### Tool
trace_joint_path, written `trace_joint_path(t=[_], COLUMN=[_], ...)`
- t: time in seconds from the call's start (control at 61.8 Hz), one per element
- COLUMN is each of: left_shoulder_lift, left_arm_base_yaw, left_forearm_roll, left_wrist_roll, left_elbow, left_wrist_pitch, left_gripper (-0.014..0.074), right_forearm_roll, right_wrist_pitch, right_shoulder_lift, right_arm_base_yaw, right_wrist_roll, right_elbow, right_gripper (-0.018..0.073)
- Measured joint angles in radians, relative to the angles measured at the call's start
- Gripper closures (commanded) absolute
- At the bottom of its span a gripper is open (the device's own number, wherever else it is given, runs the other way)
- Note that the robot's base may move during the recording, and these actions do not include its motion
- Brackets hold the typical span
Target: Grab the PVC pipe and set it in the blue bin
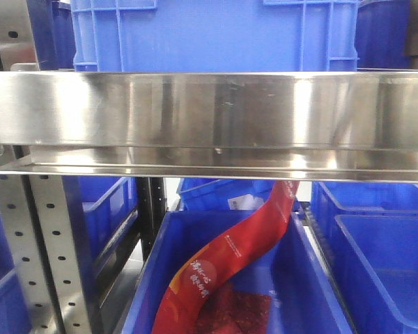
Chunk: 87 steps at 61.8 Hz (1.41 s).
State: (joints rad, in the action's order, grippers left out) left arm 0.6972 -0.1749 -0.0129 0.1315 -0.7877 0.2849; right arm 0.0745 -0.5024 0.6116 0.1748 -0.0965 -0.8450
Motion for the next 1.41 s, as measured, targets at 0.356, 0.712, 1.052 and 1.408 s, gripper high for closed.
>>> trace_joint_path(t=[0.356,0.712,1.052,1.408], left_shoulder_lift=[0.0,0.0,0.0,0.0], left_arm_base_yaw=[0.0,0.0,0.0,0.0], left_forearm_roll=[0.0,0.0,0.0,0.0], left_wrist_roll=[0.0,0.0,0.0,0.0], left_elbow=[0.0,0.0,0.002,0.002], left_wrist_pitch=[0.0,0.0,0.0,-0.006], left_gripper=[0.0707,0.0707,0.0707,0.0707], right_forearm_roll=[0.0,0.0,0.0,0.0], right_wrist_pitch=[0.0,0.0,0.0,0.0], right_shoulder_lift=[0.0,0.0,0.0,0.0], right_arm_base_yaw=[0.0,0.0,0.0,0.0], right_wrist_roll=[0.0,0.0,0.0,0.0], right_elbow=[0.0,0.0,0.0,0.0], right_gripper=[0.0727,0.0727,0.0727,0.0727])
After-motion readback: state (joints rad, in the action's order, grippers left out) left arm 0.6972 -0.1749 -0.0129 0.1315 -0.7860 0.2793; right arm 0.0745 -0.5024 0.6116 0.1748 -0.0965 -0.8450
